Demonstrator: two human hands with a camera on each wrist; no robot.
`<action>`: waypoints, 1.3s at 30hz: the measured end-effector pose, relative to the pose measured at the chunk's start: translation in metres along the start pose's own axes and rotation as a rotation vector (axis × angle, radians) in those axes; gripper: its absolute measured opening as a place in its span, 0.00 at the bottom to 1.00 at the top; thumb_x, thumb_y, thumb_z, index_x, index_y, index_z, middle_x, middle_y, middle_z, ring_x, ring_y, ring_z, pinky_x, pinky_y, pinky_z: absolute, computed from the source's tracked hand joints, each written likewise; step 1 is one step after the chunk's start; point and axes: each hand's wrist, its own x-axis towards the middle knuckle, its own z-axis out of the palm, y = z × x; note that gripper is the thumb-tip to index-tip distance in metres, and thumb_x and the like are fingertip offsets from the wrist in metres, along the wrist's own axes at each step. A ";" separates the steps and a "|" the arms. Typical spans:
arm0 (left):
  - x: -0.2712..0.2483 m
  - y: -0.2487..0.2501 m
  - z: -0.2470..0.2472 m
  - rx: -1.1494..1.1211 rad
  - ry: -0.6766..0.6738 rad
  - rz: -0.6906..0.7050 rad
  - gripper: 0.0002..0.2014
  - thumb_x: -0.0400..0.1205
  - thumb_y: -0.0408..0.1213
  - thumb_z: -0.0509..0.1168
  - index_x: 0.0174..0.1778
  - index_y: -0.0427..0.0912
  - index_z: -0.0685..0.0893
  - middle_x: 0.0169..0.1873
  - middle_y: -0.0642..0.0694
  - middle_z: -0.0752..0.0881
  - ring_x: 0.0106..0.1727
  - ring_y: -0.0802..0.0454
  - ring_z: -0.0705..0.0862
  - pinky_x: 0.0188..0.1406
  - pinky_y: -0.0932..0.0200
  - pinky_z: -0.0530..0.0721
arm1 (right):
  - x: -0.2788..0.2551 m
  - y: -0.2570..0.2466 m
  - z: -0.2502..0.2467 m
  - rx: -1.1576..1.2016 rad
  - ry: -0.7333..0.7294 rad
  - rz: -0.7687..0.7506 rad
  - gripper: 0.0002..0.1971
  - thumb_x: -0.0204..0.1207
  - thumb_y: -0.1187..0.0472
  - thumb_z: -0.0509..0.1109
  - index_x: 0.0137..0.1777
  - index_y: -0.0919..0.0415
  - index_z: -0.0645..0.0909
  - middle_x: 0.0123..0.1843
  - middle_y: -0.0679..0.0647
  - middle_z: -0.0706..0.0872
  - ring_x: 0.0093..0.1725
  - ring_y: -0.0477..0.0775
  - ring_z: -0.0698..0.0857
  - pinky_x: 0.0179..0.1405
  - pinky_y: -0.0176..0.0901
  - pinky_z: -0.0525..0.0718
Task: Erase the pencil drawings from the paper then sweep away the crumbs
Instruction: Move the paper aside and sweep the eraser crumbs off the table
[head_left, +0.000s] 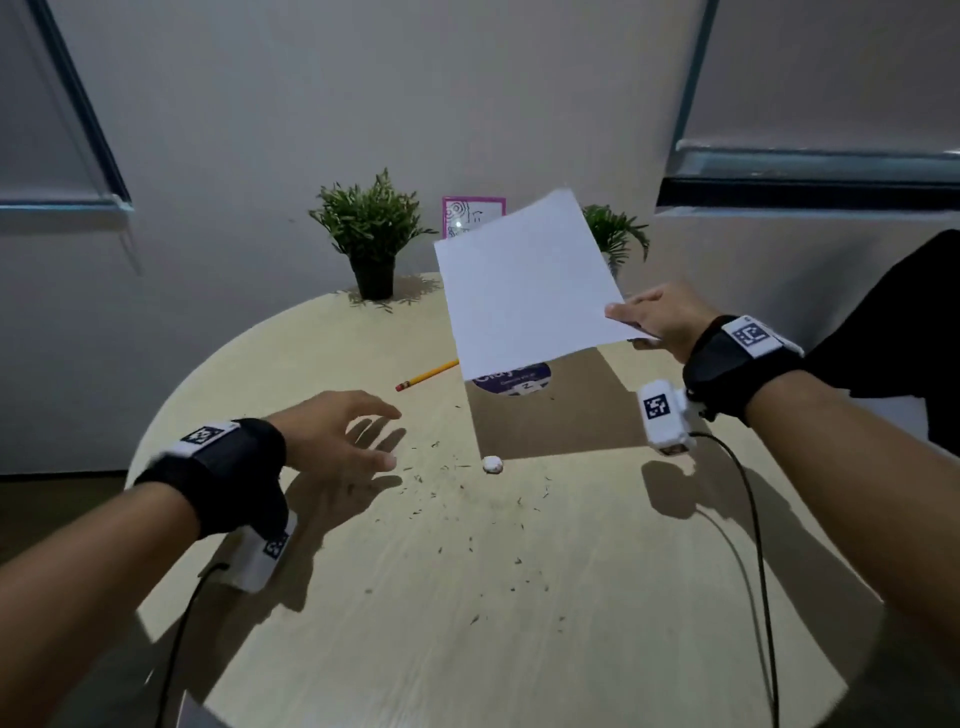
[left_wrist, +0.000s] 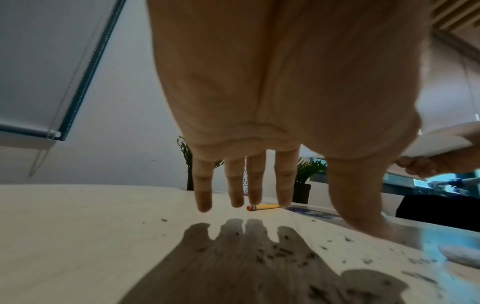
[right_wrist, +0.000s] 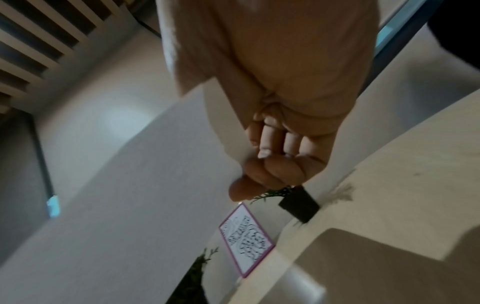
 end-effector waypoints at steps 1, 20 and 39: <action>0.006 0.000 0.001 0.040 -0.001 0.010 0.34 0.75 0.63 0.71 0.77 0.57 0.75 0.76 0.57 0.74 0.77 0.55 0.71 0.75 0.56 0.71 | 0.005 0.009 -0.005 -0.013 -0.002 0.033 0.11 0.76 0.60 0.80 0.37 0.63 0.82 0.35 0.53 0.83 0.36 0.51 0.82 0.27 0.37 0.82; 0.073 0.017 0.007 0.310 -0.113 -0.008 0.32 0.86 0.57 0.61 0.82 0.40 0.69 0.77 0.47 0.71 0.66 0.48 0.77 0.67 0.54 0.74 | 0.043 0.077 -0.054 -0.910 0.020 0.221 0.26 0.69 0.43 0.83 0.32 0.67 0.80 0.31 0.59 0.85 0.35 0.61 0.85 0.37 0.47 0.84; 0.072 0.029 0.009 0.285 -0.148 -0.061 0.37 0.83 0.65 0.58 0.86 0.53 0.60 0.82 0.46 0.64 0.78 0.43 0.69 0.76 0.47 0.70 | 0.001 0.034 0.003 -1.200 -0.518 -0.173 0.24 0.71 0.35 0.77 0.64 0.43 0.83 0.68 0.47 0.80 0.66 0.52 0.79 0.65 0.51 0.78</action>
